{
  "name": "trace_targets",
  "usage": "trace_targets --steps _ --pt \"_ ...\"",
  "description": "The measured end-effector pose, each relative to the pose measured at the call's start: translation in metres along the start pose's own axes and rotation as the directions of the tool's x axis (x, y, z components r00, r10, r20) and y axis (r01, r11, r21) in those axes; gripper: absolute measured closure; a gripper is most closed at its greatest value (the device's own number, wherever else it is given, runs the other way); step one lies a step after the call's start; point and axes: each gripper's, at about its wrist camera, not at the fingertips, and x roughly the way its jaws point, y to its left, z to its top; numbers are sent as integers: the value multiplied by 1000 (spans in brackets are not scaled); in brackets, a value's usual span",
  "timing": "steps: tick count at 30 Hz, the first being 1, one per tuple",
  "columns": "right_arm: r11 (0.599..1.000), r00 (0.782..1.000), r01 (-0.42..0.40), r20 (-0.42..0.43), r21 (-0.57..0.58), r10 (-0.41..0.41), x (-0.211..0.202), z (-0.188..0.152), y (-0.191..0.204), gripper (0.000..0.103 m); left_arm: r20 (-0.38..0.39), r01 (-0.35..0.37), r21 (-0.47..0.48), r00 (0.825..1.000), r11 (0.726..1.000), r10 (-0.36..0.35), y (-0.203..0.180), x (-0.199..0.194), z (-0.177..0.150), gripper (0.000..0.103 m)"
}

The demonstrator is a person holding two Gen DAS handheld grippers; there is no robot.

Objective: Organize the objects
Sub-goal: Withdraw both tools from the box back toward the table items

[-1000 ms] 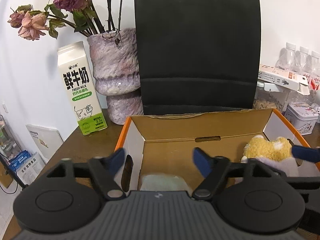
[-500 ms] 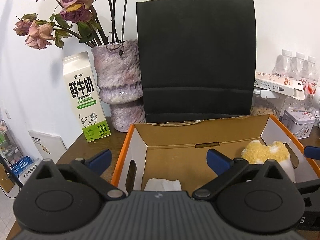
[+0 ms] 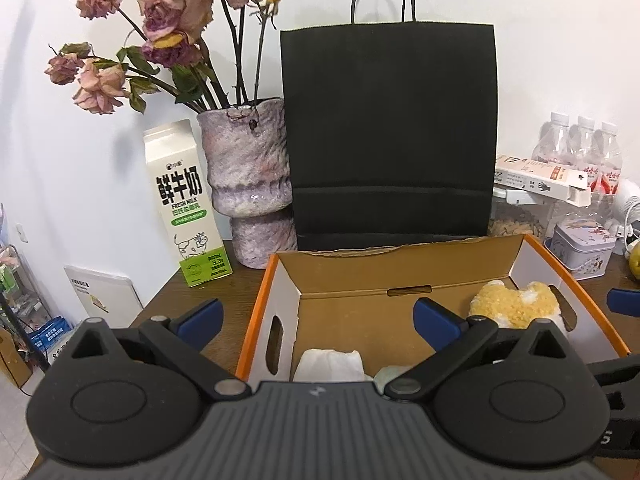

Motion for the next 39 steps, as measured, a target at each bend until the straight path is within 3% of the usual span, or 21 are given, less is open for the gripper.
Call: trace_targets --steps 17,39 --pt "1000 999 -3 48 -16 3 -86 -14 10 0 49 20 2 999 1000 -20 14 -82 -15 0" --pt "998 996 -40 80 -54 44 -194 -71 22 0 79 45 -8 996 999 -45 42 -187 -76 0"
